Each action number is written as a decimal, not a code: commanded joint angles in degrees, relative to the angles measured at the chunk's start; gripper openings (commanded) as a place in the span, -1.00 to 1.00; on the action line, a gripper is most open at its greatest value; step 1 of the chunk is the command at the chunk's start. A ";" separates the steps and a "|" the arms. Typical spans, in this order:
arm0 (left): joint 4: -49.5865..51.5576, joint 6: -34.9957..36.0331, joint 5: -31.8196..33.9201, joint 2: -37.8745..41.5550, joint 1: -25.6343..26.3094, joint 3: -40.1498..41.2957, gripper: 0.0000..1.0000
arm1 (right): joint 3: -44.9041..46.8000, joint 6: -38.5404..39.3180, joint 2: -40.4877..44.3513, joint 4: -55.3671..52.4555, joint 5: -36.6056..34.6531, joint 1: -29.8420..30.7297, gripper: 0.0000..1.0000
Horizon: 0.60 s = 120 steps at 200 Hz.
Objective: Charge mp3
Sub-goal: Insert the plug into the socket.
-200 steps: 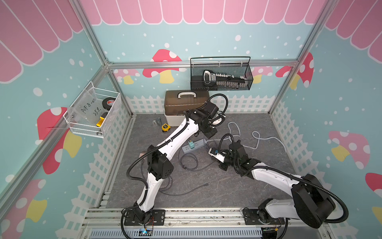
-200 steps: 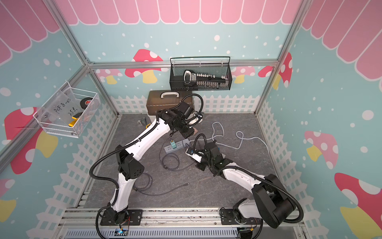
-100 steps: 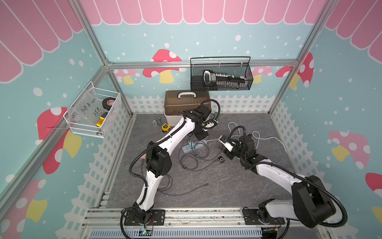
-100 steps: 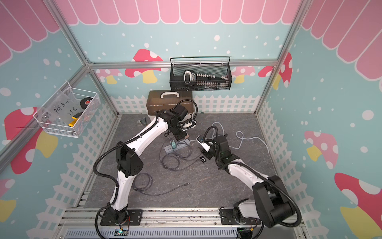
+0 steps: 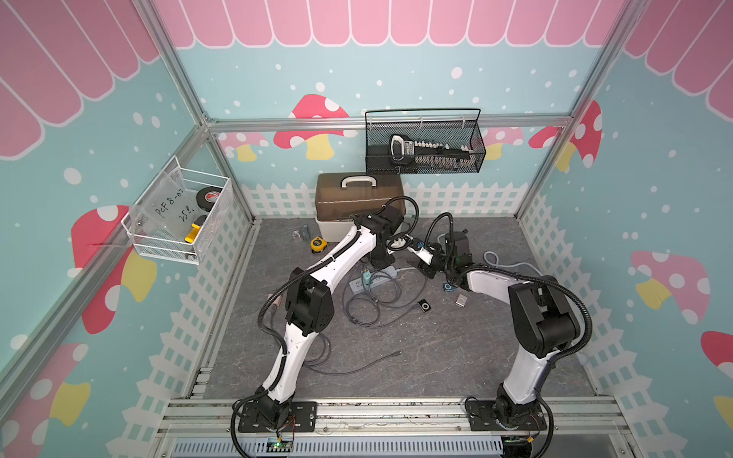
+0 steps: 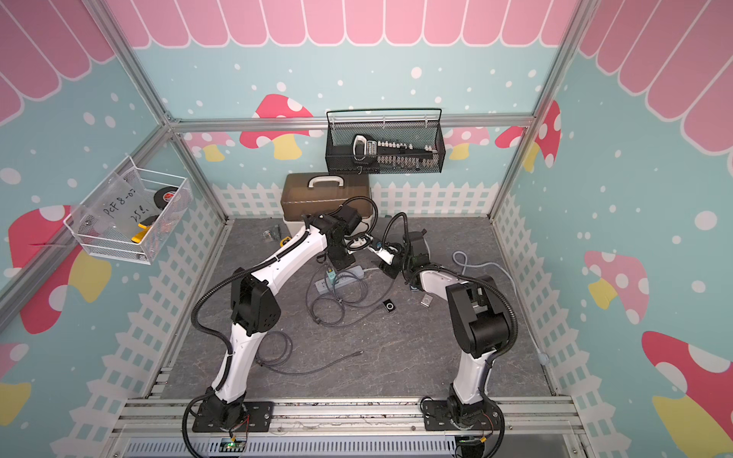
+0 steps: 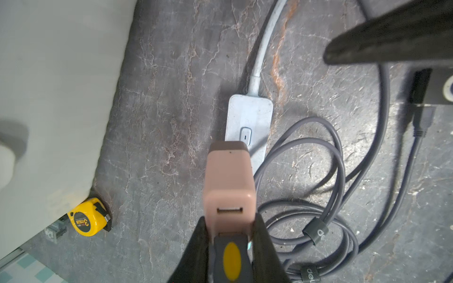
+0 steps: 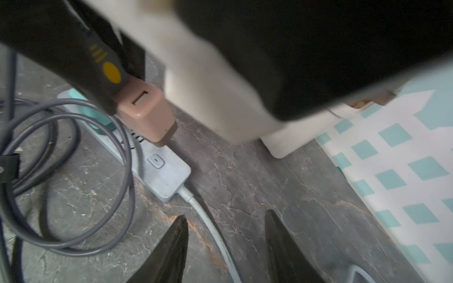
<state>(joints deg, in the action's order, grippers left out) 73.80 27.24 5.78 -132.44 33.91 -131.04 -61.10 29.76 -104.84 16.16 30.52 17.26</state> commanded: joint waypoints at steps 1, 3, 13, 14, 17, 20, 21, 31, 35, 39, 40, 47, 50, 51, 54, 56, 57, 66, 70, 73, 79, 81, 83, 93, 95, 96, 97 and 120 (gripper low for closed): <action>-0.26 1.14 -0.18 1.22 1.08 1.23 -1.00 | -0.32 5.98 0.52 -4.35 8.08 1.38 -0.07; -0.26 1.14 -0.16 1.16 1.07 1.23 -1.00 | -0.46 6.53 0.62 -5.52 7.96 1.60 -0.08; -0.29 1.34 0.00 0.96 1.01 0.90 -1.00 | -1.03 9.58 1.30 -10.64 6.54 2.66 -0.16; -0.26 1.33 0.06 0.92 0.99 0.85 -1.00 | -1.08 9.90 1.39 -11.03 6.38 2.77 -0.17; -0.33 1.27 0.17 0.89 0.98 0.69 -1.00 | -0.97 10.95 1.74 -12.24 5.89 3.11 -0.18; -0.33 1.24 0.16 0.80 0.99 0.58 -1.00 | -0.70 11.93 2.08 -13.24 5.45 3.46 -0.19; -0.33 1.23 0.18 0.79 0.94 0.55 -1.00 | -0.52 12.22 2.26 -13.47 5.22 3.61 -0.20; -0.38 1.51 -0.11 0.78 0.72 0.60 -1.00 | 1.74 15.22 3.94 -14.42 3.93 4.79 -0.21; -0.37 1.58 -0.20 0.86 0.59 0.76 -1.00 | 3.22 16.20 4.72 -13.97 3.50 5.17 -0.22; -0.28 1.70 -0.30 1.00 0.50 0.95 -1.00 | 4.57 17.03 5.52 -13.42 2.99 5.52 -0.22; -0.30 1.78 -0.27 1.02 0.48 1.09 -1.00 | 4.93 17.23 5.70 -13.25 2.93 5.60 -0.23; -0.25 2.28 -0.62 1.26 0.32 1.75 -1.00 | 7.05 18.98 6.96 -12.43 2.62 6.10 -0.23; -0.36 2.48 -0.65 1.37 0.28 2.11 -1.00 | 7.75 19.66 7.38 -12.33 2.57 6.26 -0.23; -0.30 2.56 -0.62 1.38 0.24 2.20 -1.00 | 7.88 19.96 7.51 -12.32 2.50 6.32 -0.23; -0.39 2.77 -0.61 1.47 0.20 2.53 -1.00 | 8.44 20.46 7.80 -12.46 2.33 6.49 -0.23; -0.40 2.91 -0.47 1.55 0.24 2.70 -1.00 | 8.56 20.92 7.91 -12.73 2.12 6.65 -0.23; -0.36 3.00 -0.44 1.56 0.21 2.80 -1.00 | 8.68 21.07 7.95 -12.87 1.93 6.74 -0.23; -0.29 3.70 -0.24 1.63 0.03 3.31 -1.00 | 8.85 23.04 7.92 -15.00 0.24 7.52 -0.25; -0.27 3.97 -0.24 1.73 0.02 3.62 -1.00 | 8.58 24.24 7.68 -16.27 -0.68 7.95 -0.26; -0.31 4.16 -0.19 1.75 0.01 3.75 -1.00 | 8.31 24.96 7.43 -17.25 -1.30 8.27 -0.27; -0.28 4.45 -0.36 1.88 -0.06 3.97 -1.00 | 7.91 25.76 7.01 -18.33 -2.37 8.83 -0.27; -0.25 4.52 -0.38 1.85 -0.07 4.00 -1.00 | 7.81 26.13 6.90 -18.52 -2.79 9.04 -0.27; -0.26 4.60 -0.43 1.84 -0.01 4.10 -1.00 | 7.79 26.42 6.81 -18.77 -2.89 9.27 -0.27; -0.24 5.04 -0.69 2.01 -0.16 4.55 -1.00 | 7.67 27.70 6.41 -19.42 -2.82 9.95 -0.27; -0.26 5.13 -0.75 2.06 -0.23 4.70 -1.00 | 7.58 28.07 6.29 -19.59 -2.83 10.09 -0.27; -0.25 5.16 -0.76 2.08 -0.24 4.76 -1.00 | 7.53 28.20 6.26 -19.72 -2.79 10.17 -0.27; -0.29 5.26 -0.81 2.09 -0.24 4.84 -1.00 | 7.47 28.31 6.24 -19.88 -2.68 10.26 -0.27; -0.26 6.47 -0.49 2.58 -0.62 6.22 -1.00 | 5.54 31.37 5.20 -23.29 -2.12 12.74 -0.25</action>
<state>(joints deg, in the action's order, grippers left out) 73.36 30.50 5.78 -132.44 33.91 -126.06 -53.34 53.82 -98.00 -1.72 28.32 27.64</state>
